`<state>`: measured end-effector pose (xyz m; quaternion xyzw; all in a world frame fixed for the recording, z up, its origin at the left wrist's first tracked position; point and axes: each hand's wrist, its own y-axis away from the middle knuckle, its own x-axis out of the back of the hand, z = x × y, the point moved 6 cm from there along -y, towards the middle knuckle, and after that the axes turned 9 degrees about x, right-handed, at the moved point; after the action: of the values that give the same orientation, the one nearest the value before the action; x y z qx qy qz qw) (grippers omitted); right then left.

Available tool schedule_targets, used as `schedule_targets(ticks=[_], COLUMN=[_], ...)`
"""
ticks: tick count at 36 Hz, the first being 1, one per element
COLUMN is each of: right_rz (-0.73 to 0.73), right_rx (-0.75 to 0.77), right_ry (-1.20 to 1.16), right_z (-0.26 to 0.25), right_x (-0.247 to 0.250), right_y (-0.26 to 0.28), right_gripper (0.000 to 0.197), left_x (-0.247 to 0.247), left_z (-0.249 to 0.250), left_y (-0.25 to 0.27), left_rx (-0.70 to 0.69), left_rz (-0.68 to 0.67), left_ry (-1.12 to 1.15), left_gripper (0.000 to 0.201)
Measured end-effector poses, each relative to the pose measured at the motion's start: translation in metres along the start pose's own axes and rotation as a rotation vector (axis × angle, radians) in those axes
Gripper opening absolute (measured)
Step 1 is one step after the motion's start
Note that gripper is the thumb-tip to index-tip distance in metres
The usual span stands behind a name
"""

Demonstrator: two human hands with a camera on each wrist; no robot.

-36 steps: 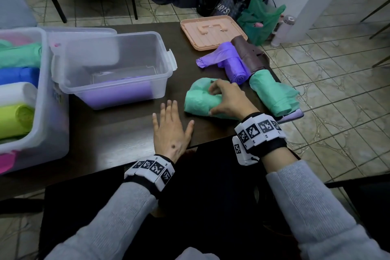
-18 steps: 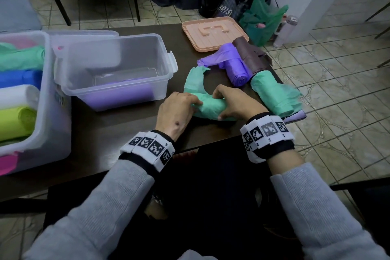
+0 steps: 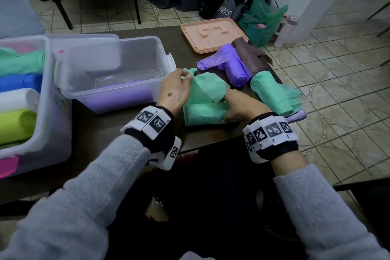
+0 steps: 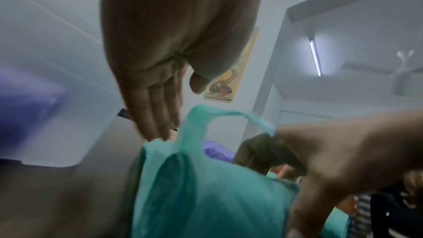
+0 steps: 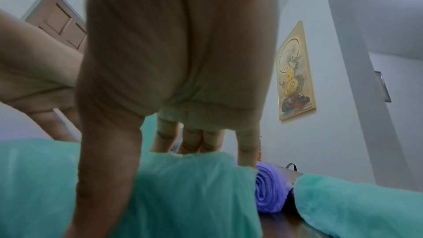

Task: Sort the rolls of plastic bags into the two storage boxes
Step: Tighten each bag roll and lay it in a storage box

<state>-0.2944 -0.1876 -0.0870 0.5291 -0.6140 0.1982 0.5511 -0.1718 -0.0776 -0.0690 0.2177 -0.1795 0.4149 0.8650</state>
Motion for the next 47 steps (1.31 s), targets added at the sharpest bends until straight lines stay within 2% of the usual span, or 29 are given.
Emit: schedule_targets(ticks=[2,4,7,9,12,15,17,21,27,33,36,40,45,47], right_rz=[-0.002,-0.009,0.031,0.053,0.048,-0.028,-0.079,-0.112,-0.101,-0.036,-0.031,-0.070,-0.136,-0.157], right_rx=[0.012,0.055,0.083,0.095,0.139,0.172,0.170,0.199,0.232,0.290,0.314,0.303,0.253,0.238], right_ry=[-0.011,-0.029,-0.049,-0.019,-0.022,-0.086,-0.048,0.049,0.121,0.233,0.275,0.305,0.249,0.225], right_z=[0.000,-0.002,-0.008,-0.013,-0.019,-0.024,-0.026,-0.033,-0.040,-0.048,-0.053,-0.055,-0.051,-0.050], right_x=[-0.001,-0.001,0.004,0.005,0.000,-0.010,-0.017,-0.035,-0.042,-0.033,-0.029,-0.035,-0.036,-0.036], right_y=[0.002,0.005,0.012,0.013,0.012,0.012,0.013,0.016,0.018,0.019,0.018,0.016,0.015,0.015], right_gripper=[0.077,0.070,0.059,0.051,0.040,0.048,0.061,0.069,0.063,0.058,0.061,0.064,0.064,0.061], left_x=[-0.002,-0.007,-0.018,-0.022,-0.028,-0.036,-0.040,-0.045,-0.029,-0.007,-0.002,0.006,0.010,0.012], left_z=[0.000,-0.003,-0.012,-0.017,-0.019,-0.019,-0.020,-0.007,0.016,0.025,0.024,0.047,0.057,0.064], left_y=[-0.005,-0.006,-0.007,-0.012,-0.017,-0.017,-0.020,-0.024,-0.030,-0.048,-0.062,-0.057,-0.067,-0.068], left_rx=[0.103,0.207,0.366,0.422,0.422,0.427,0.438,0.357,0.191,0.268,0.311,0.231,0.206,0.209], left_rz=[-0.022,-0.105,-0.243,-0.270,-0.278,-0.309,-0.298,-0.296,-0.144,-0.028,0.036,0.037,0.051,0.031], left_ry=[-0.156,-0.264,-0.220,-0.175,-0.197,-0.143,-0.076,0.175,0.088,0.252,0.321,0.314,0.310,0.297], left_gripper=[0.028,0.024,0.010,0.017,0.055,0.064,0.062,0.030,0.014,0.005,0.013,0.030,0.033,0.046])
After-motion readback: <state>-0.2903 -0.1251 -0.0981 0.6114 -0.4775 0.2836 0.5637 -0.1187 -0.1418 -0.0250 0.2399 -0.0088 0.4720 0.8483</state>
